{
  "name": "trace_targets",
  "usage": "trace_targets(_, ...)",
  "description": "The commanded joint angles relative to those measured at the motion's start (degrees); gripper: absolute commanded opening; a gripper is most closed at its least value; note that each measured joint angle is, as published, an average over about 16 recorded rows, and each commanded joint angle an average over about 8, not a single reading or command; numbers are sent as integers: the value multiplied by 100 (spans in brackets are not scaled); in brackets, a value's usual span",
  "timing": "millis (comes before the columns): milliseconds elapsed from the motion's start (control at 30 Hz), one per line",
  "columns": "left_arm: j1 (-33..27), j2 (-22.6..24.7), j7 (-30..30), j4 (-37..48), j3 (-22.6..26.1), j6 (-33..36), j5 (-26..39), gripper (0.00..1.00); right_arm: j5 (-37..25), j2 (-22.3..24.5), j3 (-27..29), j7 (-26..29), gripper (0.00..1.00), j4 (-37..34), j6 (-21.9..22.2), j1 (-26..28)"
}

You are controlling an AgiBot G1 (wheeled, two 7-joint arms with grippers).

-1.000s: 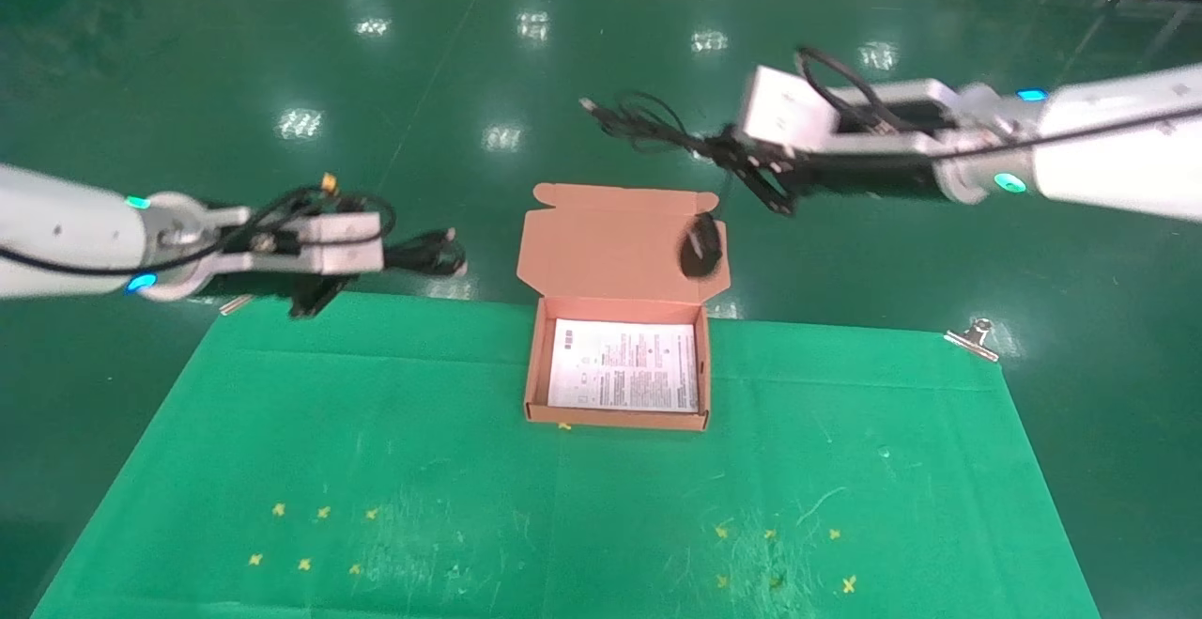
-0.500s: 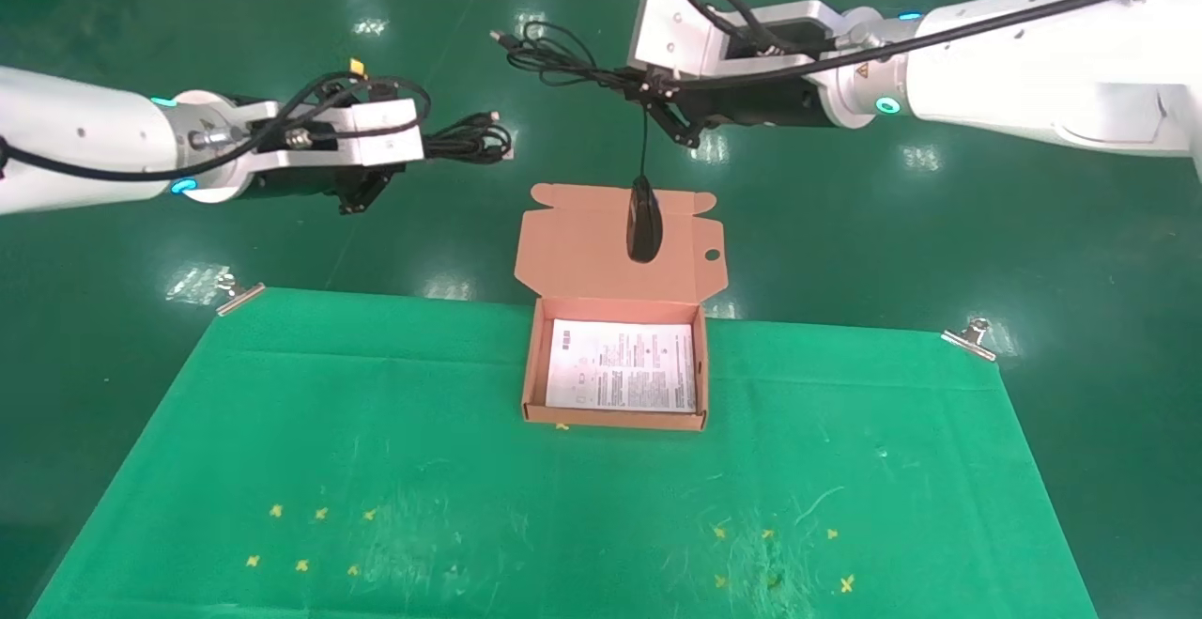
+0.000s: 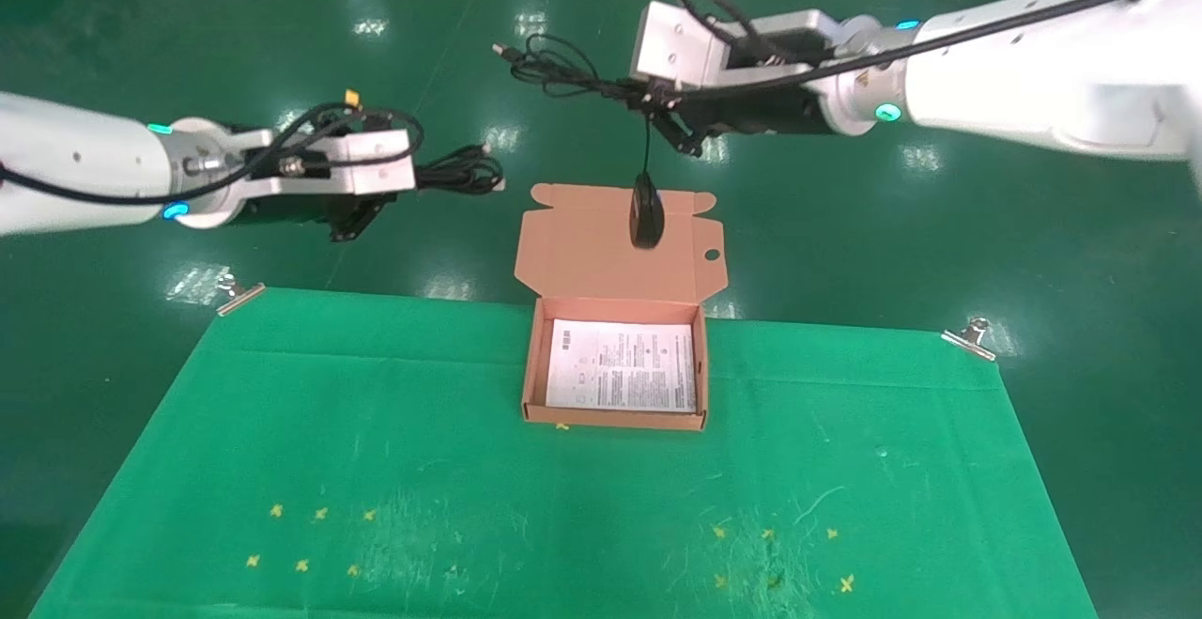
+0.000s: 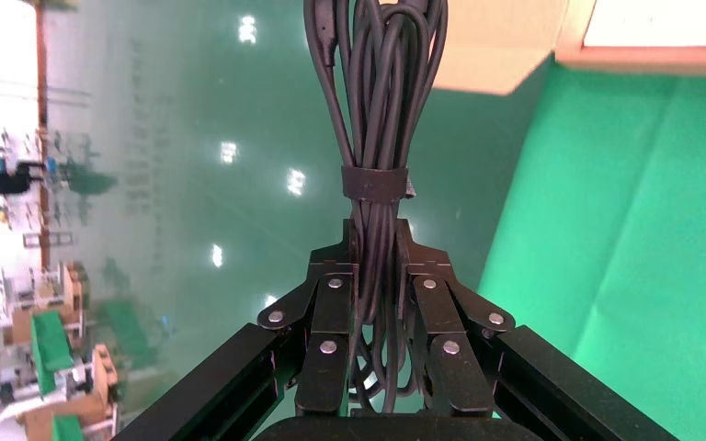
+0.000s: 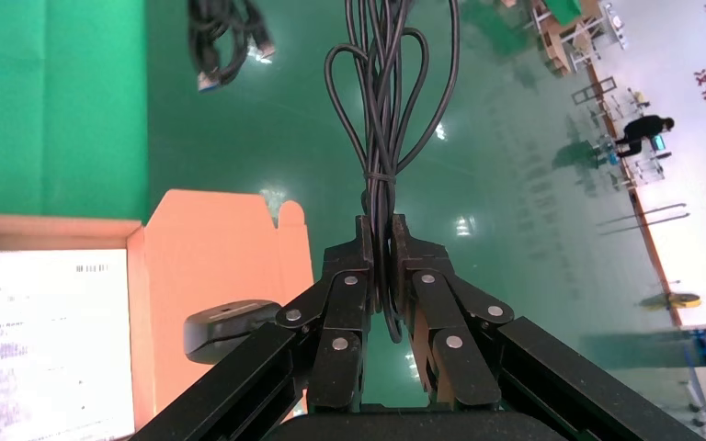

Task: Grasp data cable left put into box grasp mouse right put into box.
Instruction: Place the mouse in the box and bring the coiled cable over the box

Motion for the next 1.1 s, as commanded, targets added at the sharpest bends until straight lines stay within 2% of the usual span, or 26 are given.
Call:
trace_targets(33,30,-8,-47,-4,19,-5,67,0,-9,-25,-5,-10,0,-16,48,-47)
trace_targets(533,167,-330,-1059,-677,238,853,965,0,45,-326,-524,32,0,-126,398,-619)
trace_targets(800,194,-490,-1566,-1211,294,1377,1288,0,333,-359,-1119,338,0,182,631,-887)
trace_targets(1100,243,-529,-1748,-1435,301,1484,1390,0,721,-363,-1897,864,0,446,937,-1074)
